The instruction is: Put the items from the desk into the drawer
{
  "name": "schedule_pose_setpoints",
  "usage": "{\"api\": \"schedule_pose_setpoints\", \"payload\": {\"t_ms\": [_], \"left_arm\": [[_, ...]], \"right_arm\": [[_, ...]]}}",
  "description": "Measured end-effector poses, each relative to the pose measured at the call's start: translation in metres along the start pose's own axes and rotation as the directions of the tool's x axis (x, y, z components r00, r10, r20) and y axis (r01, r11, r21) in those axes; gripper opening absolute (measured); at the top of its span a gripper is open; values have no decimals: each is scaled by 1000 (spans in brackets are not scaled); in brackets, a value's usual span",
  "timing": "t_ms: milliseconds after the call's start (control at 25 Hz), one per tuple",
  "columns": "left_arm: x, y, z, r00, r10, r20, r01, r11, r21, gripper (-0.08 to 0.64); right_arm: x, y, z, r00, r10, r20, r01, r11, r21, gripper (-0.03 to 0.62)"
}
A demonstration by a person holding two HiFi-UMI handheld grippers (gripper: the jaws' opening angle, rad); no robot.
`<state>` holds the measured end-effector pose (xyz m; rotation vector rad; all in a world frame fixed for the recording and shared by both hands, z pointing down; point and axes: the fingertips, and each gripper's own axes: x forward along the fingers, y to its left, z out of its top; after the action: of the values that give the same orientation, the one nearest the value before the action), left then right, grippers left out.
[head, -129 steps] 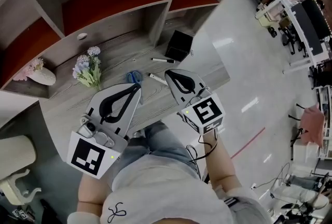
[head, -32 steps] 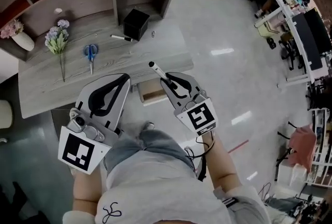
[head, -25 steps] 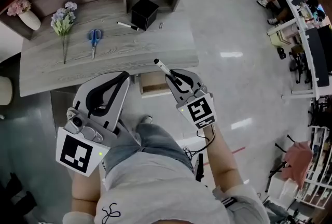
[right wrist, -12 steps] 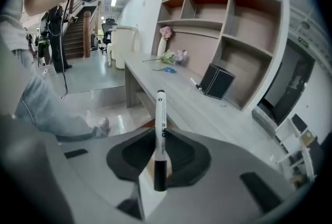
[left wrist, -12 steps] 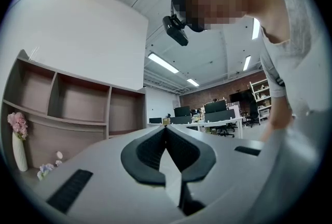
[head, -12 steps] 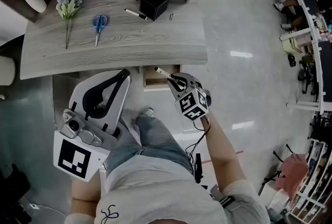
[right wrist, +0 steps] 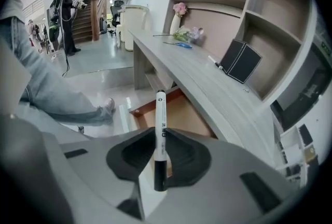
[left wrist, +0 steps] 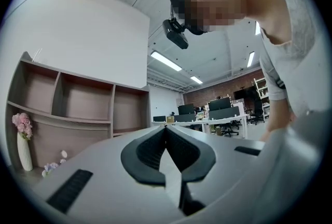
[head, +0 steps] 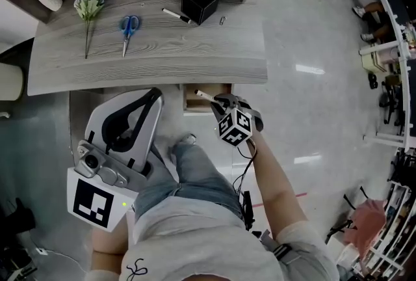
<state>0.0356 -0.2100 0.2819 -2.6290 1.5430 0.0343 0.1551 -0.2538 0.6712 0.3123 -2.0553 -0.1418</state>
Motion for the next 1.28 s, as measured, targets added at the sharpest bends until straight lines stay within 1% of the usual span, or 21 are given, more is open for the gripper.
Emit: {"api": "schedule_pose_setpoints", "payload": {"t_ms": [120,200,480,640,760,920,1000,1080,1120,1280], "left_arm": [[1,1,-2,1000,7,-14,-7,1000,7,11],[2,2,-3,1000,12,-21,-12,1000,11,11],[5,4,-5,999,15,-28,-15,1000,12,11],[7,3,-6,1000,12,-29,-12,1000,9,11],[7,3,-6,1000,6,-29,-6,1000,10,11],[6,1,-3,1000,-8,-23,8,1000,12,11],[7,-1,-1,1000,-18,-16,18,1000,12,11],[7,-4,3,999,-32,-6,33,999,14,11],[8,-6,5,999,-42,0,42,999,16,11],[10,-17,13,997,-76,19,76,997,31,11]], "right_arm": [[13,5,-11,998,27,-50,-28,999,-27,72],[18,8,-16,997,34,-66,-36,999,-32,72],[25,11,-19,996,44,-82,-46,999,-29,75],[24,9,-18,996,48,-76,-49,999,-15,100],[22,9,-13,997,47,-66,-48,999,-12,100],[12,6,-3,999,25,-28,-25,1000,17,94],[3,3,6,1000,4,4,-4,999,40,67],[-8,-1,17,999,-23,46,20,997,73,23],[-15,-3,23,997,-36,70,30,995,92,11],[-48,-11,48,983,-72,168,43,984,171,9]]}}
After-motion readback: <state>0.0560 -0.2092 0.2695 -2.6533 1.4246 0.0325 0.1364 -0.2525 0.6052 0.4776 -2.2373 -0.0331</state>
